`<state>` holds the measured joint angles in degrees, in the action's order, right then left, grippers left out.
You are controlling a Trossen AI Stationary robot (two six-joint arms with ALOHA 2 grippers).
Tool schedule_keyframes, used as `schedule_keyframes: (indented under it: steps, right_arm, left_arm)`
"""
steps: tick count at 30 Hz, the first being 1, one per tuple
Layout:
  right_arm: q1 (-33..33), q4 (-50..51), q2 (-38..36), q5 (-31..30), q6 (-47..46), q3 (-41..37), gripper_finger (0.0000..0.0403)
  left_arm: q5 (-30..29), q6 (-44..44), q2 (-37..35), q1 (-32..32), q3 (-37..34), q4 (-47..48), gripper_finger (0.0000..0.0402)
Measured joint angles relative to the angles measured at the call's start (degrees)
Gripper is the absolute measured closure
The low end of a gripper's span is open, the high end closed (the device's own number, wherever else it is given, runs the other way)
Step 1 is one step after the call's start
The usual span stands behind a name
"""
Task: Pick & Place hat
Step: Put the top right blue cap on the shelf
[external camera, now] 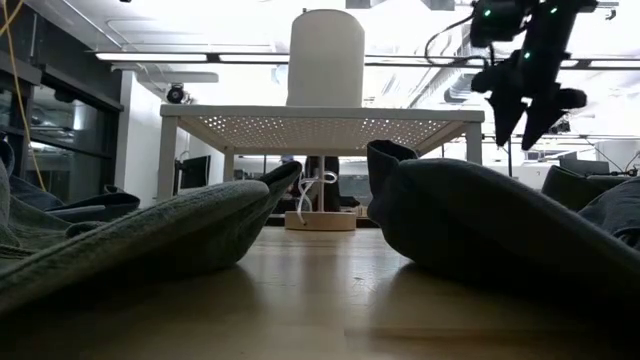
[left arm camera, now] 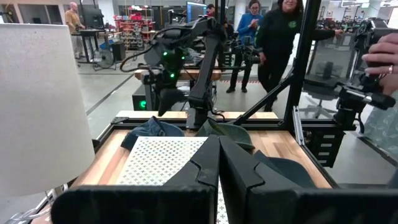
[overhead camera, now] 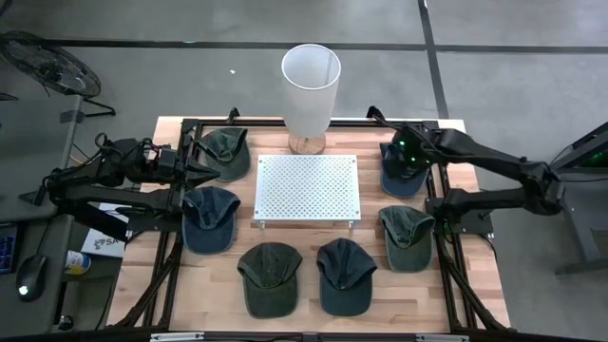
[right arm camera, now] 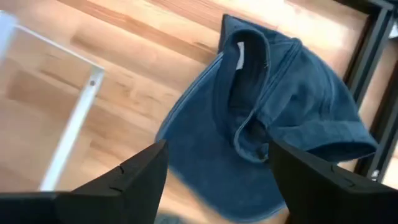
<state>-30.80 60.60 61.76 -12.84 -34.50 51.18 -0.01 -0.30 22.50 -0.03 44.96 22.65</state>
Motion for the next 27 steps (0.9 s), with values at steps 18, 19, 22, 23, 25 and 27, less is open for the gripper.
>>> schedule_keyframes:
  steps: [18,19,22,23,25,27]
  right_arm:
    - [0.09,-7.45,16.4,0.81,-16.62,-0.04,0.0132]
    - [-0.06,-8.29,17.23,1.44,-17.5,-0.04,0.0132]
    - [-0.58,-10.99,19.98,2.9,-19.2,-0.04,0.0132]
    - [-0.81,-11.87,20.81,2.99,-19.4,-0.04,0.0132]
    - [-1.5,-13.41,22.24,3.16,-19.43,0.02,0.0132]
    - [-2.32,-14.24,23.58,3.12,-19.24,0.52,0.0132]
  left_arm:
    - [0.0,0.0,0.0,0.0,0.01,0.0,0.0399]
    - [0.0,0.0,-0.01,0.01,0.0,0.0,0.0399]
    - [0.0,-0.02,0.0,0.01,0.01,0.0,0.0399]
    - [0.0,0.0,-0.02,-0.01,0.01,0.0,0.0399]
    - [0.0,-0.02,0.0,-0.01,0.0,0.0,0.0399]
    - [0.0,0.0,0.0,0.0,0.01,0.0,0.0399]
